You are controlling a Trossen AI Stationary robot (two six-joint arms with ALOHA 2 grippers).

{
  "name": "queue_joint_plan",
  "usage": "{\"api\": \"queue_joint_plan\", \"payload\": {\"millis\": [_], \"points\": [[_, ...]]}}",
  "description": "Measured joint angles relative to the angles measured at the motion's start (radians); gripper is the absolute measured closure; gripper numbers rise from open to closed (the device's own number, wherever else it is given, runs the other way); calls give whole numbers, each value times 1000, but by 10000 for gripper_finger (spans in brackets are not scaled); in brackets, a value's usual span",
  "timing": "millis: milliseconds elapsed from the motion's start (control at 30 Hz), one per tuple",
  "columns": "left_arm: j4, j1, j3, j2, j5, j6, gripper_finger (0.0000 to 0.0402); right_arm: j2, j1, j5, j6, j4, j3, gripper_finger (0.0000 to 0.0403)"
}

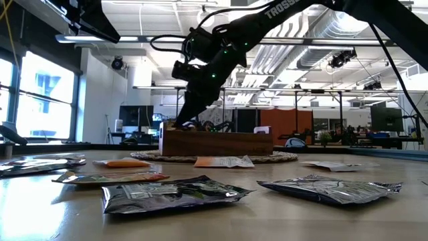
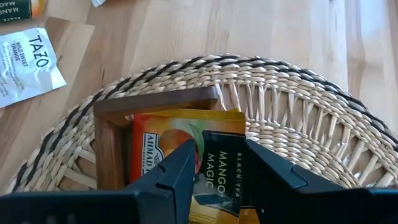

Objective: Pick & Place Tea
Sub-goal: Put the yellow tea bag into the left section of the wooden organizer

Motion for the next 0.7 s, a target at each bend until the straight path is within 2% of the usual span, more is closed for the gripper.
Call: {"api": "queue_joint_plan", "payload": {"millis": [433, 700], "points": [[-1, 0, 0, 0, -25, 0, 308, 0, 0, -18, 3, -12, 0, 394], [-8, 0, 0, 0, -26, 0, 308, -50, 1, 61, -42, -31, 10, 400]]}}
